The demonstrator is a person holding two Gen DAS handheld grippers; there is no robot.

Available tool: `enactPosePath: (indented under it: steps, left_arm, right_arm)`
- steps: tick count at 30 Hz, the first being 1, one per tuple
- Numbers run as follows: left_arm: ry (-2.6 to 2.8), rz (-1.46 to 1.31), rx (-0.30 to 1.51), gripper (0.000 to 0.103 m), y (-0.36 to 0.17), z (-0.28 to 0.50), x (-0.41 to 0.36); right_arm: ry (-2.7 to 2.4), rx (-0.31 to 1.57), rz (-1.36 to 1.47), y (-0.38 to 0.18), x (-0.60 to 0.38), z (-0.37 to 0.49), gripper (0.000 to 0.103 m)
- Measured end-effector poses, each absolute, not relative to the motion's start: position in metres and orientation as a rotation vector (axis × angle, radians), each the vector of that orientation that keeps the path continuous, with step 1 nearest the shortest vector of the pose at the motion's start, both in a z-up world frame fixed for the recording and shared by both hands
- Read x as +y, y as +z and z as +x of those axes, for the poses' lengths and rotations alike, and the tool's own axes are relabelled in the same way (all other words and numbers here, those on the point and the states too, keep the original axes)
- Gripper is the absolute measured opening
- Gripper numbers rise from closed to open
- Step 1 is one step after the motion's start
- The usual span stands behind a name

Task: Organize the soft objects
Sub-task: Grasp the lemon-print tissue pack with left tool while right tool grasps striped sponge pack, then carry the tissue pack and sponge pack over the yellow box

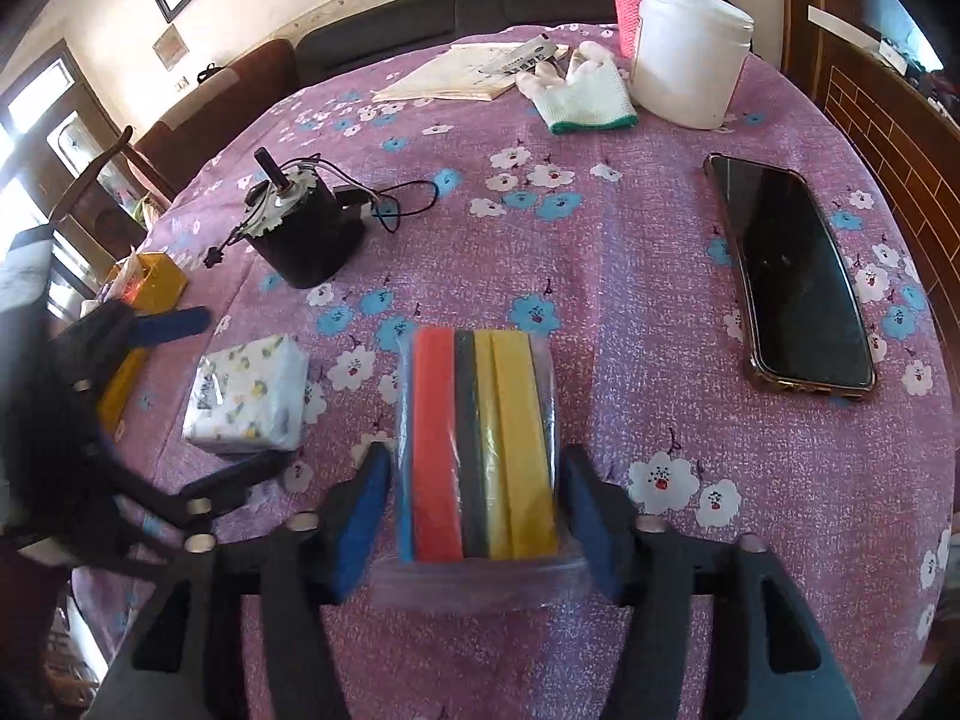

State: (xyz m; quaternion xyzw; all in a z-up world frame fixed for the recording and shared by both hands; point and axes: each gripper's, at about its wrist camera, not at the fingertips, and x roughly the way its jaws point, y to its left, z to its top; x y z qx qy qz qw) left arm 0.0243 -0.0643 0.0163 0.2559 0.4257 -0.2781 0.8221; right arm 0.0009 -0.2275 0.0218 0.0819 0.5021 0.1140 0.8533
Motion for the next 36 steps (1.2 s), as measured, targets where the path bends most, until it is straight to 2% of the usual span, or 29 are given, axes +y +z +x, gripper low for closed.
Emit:
enactPosePath:
  steps: [3,5,6,7,9,10,13,16,17,27,36]
  left_arm:
    - [-0.594,0.487,0.978,0.103,0.013,0.034,-0.061]
    - [-0.581,0.439,1.02,0.102,0.011,0.037,-0.056]
    - [-0.579,0.41,1.033,0.094,0.012,0.036,-0.053]
    - [-0.593,0.38,1.044,0.079,0.013,0.034,-0.051]
    - [-0.557,0.361,1.038,0.063,0.018,0.028,-0.047]
    - [-0.552,0.348,1.039,0.059,0.02,0.024,-0.044]
    - [-0.511,0.337,1.018,0.056,0.027,0.01,-0.033]
    - [-0.447,0.337,0.983,0.053,0.036,-0.006,-0.019]
    - [-0.429,0.336,0.97,0.053,0.039,-0.008,-0.016]
    - [-0.364,0.158,0.875,0.052,0.075,-0.056,0.047]
    - [-0.263,0.116,0.787,0.052,0.096,-0.098,0.085]
  right_arm:
    - [0.237,1.046,0.159,0.023,-0.228,-0.004,0.082]
    - [0.228,1.047,0.143,0.022,-0.224,-0.002,0.083]
    - [0.224,1.048,0.132,0.021,-0.22,-0.001,0.083]
    - [0.22,1.048,0.123,0.021,-0.217,0.0,0.083]
    - [0.187,1.045,0.079,0.018,-0.208,0.002,0.083]
    - [0.167,1.044,0.055,0.017,-0.204,0.001,0.083]
    - [0.115,1.043,-0.016,0.013,-0.193,0.0,0.082]
    - [0.108,1.026,-0.049,0.014,-0.185,-0.008,0.062]
    - [0.116,1.023,-0.048,0.015,-0.183,-0.01,0.052]
    - [0.151,0.985,-0.062,0.03,-0.16,-0.05,0.051]
    - [0.195,0.928,-0.098,0.058,-0.129,-0.081,0.051]
